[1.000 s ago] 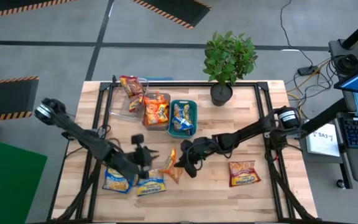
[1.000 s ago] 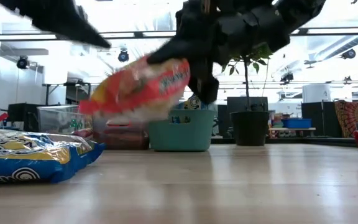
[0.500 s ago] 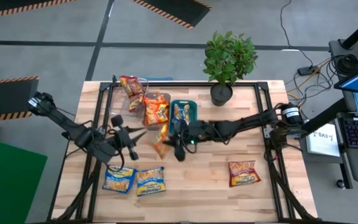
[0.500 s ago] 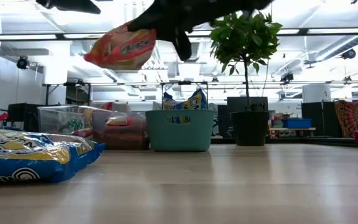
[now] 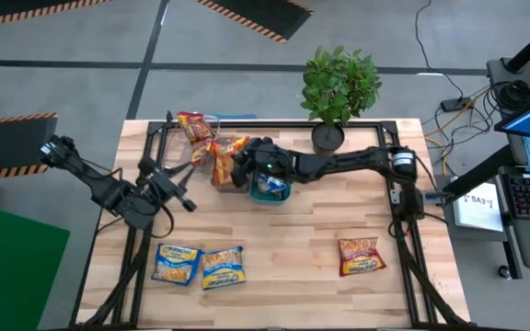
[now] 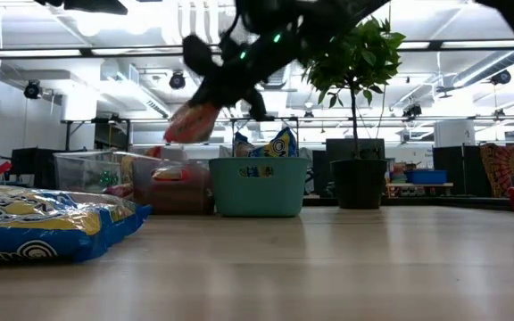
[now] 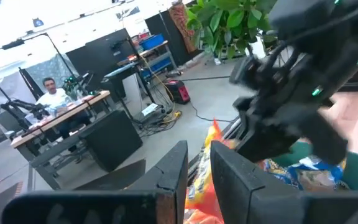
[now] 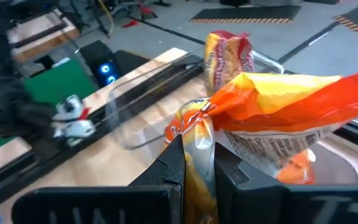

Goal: Sort Maruchan noodles
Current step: Put the orange noodle pack into the black bin

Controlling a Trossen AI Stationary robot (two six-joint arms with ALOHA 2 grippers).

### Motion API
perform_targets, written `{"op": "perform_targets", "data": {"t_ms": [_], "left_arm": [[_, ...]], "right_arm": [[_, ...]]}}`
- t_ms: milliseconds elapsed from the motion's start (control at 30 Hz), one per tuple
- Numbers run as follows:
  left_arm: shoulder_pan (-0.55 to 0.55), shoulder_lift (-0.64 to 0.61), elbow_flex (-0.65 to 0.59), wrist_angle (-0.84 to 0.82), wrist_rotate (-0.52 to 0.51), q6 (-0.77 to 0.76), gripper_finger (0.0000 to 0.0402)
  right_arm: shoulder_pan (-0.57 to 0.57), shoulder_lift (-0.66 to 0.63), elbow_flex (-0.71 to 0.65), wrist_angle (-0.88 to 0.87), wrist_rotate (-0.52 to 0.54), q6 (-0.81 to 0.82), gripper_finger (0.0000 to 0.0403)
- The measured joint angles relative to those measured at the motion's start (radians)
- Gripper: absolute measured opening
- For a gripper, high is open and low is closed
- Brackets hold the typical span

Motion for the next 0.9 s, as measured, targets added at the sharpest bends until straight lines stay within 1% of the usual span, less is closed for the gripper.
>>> {"op": "perform_targets", "data": {"t_ms": [167,400,567,700,900], "left_arm": [[0.0,-0.016,-0.002,-0.02,-0.004,0.016,0.0052],[0.0,-0.013,-0.002,-0.043,0.004,0.016,0.0052],[-0.001,-0.009,-0.002,-0.043,0.004,0.016,0.0052],[-0.001,-0.009,-0.002,-0.043,0.005,0.018,0.0052],[-0.001,-0.009,-0.002,-0.042,0.005,0.019,0.0052]], "right_arm": [[-0.036,0.102,0.074,0.033,0.004,0.034,0.0027],[-0.042,0.216,0.159,0.01,0.023,0.062,0.0027],[-0.041,0.237,0.21,-0.116,0.037,0.076,0.0029],[-0.041,0.231,0.228,-0.225,0.102,0.071,0.0051],[-0.041,0.2,0.239,-0.317,0.102,0.063,0.0109]]}}
